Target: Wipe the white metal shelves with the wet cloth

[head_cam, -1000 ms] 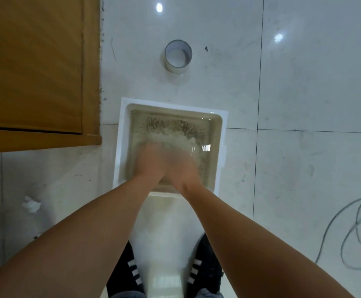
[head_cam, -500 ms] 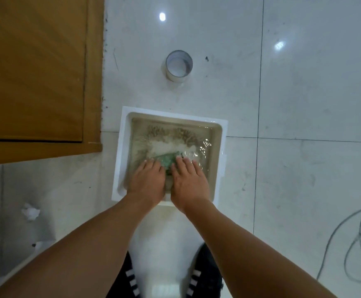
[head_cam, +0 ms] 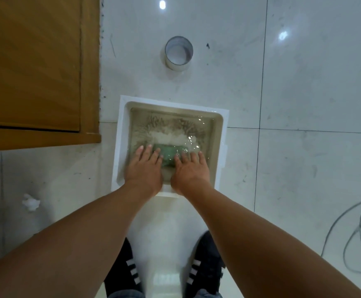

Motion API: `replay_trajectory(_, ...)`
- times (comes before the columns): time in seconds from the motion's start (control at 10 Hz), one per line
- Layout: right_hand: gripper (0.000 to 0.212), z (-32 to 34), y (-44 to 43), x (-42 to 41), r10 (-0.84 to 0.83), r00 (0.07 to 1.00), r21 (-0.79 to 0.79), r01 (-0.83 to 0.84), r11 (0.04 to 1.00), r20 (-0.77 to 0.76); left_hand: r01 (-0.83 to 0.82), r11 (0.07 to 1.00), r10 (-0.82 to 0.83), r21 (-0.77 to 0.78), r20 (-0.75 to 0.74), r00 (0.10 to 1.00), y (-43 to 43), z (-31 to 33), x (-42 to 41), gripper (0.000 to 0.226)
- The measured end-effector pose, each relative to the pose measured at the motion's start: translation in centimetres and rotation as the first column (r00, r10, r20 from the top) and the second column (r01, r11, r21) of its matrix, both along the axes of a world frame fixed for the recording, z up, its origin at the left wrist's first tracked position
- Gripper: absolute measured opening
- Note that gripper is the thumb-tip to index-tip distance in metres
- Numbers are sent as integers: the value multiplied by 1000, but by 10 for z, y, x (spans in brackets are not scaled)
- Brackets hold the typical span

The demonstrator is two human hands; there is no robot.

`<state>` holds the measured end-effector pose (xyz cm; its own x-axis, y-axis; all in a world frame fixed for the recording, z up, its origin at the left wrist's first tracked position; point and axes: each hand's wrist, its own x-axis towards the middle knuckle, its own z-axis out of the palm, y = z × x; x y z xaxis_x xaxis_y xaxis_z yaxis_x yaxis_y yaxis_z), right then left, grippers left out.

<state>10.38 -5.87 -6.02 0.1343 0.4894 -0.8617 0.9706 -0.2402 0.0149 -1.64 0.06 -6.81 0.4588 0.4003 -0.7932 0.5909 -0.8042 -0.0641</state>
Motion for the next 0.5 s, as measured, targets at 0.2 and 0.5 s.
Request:
replay_trajectory(0.2, 66, 15, -1, 4, -13, 1000, 55, 14, 998, -6, -4, 998, 10, -63, 95, 995, 12, 19, 4, 61)
replay_trajectory(0.5, 66, 93, 10, 14, -178, 965, 62, 193, 979, -192, -537, 804, 573, -256, 90, 814, 25, 81, 2, 54)
